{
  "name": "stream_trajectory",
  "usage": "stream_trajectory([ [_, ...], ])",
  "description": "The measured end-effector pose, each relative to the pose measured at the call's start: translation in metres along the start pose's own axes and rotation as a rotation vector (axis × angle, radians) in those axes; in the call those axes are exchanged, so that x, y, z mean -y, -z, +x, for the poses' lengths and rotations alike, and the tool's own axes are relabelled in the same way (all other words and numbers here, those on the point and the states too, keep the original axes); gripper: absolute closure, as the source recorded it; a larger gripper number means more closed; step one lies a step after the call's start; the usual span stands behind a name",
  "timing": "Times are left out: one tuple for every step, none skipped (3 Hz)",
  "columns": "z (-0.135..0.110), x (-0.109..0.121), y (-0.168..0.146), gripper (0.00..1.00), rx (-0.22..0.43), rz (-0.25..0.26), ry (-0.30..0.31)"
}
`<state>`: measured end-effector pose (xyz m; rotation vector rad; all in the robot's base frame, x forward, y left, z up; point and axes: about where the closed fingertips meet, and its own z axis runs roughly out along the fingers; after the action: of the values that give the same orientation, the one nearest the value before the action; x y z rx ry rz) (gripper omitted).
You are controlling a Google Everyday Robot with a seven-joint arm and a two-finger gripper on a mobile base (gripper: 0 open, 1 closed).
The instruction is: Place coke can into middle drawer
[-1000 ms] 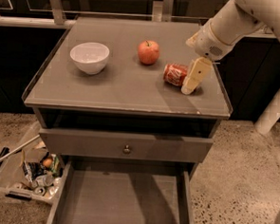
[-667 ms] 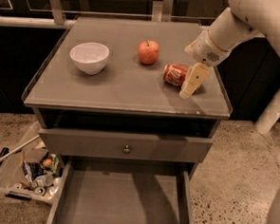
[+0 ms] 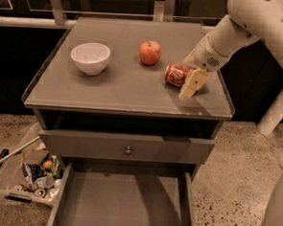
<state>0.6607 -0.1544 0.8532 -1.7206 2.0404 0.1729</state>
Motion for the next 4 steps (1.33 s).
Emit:
stream_trajectory([
  [0.0000, 0.0000, 0.0000, 0.42, 0.000, 0.000, 0.000],
  [0.0000, 0.0000, -0.0001, 0.66, 0.000, 0.000, 0.000],
  [0.0000, -0.0001, -0.0001, 0.89, 0.000, 0.000, 0.000],
  [0.0000, -0.0003, -0.0002, 1.00, 0.000, -0.001, 0.000],
])
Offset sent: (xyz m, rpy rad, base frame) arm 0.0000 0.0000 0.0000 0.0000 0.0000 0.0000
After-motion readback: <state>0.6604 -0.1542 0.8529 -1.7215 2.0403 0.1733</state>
